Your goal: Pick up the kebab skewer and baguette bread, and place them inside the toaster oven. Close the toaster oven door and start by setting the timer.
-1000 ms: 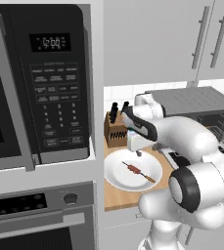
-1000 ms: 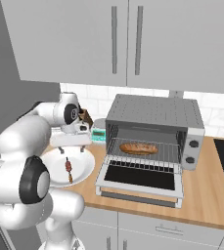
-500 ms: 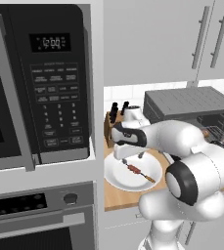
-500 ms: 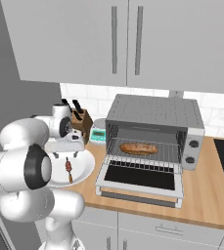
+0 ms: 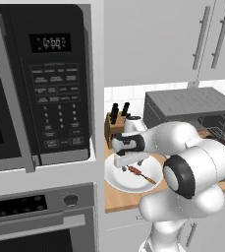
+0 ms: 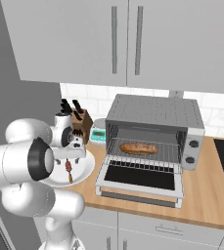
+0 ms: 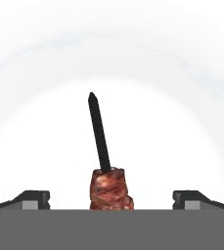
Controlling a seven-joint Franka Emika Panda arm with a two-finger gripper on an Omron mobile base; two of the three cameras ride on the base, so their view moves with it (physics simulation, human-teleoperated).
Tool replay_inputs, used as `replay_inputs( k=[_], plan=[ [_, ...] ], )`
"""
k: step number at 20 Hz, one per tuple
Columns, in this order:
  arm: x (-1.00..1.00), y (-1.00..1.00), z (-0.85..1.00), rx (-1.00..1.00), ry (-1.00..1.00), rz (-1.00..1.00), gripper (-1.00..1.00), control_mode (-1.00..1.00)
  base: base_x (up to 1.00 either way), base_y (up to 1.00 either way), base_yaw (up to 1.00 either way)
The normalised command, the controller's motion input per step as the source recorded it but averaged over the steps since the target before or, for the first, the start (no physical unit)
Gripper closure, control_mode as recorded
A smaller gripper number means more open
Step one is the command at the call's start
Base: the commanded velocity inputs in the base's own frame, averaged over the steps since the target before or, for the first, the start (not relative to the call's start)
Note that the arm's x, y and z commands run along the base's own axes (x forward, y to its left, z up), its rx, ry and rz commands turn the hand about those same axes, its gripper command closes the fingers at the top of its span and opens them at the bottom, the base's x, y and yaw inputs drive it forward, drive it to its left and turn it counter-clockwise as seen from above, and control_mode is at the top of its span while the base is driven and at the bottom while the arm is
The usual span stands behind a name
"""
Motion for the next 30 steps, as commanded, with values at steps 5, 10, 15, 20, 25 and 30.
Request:
replay_inputs(
  k=[5, 10, 15, 20, 25, 30],
  plan=[
    [0.0, -0.03, -0.08, 0.01, -0.04, 0.0, -1.0, -1.0, 0.0, 0.0, 0.0],
    [-0.05, -0.15, -0.05, 0.04, -0.06, 0.0, -1.0, -1.0, 0.0, 0.0, 0.0],
    [-0.14, -0.03, -0.13, 0.01, -0.01, 0.0, -1.0, -1.0, 0.0, 0.0, 0.0],
    [-0.02, 0.0, -0.16, 0.0, 0.0, 0.0, 1.0, -1.0, 0.0, 0.0, 0.0],
    [0.0, 0.0, 0.0, 0.0, 0.0, 0.0, 1.0, -1.0, 0.0, 0.0, 0.0],
    [0.0, 0.0, -0.01, 0.0, 0.01, 0.0, 1.0, -1.0, 0.0, 0.0, 0.0]
  ],
)
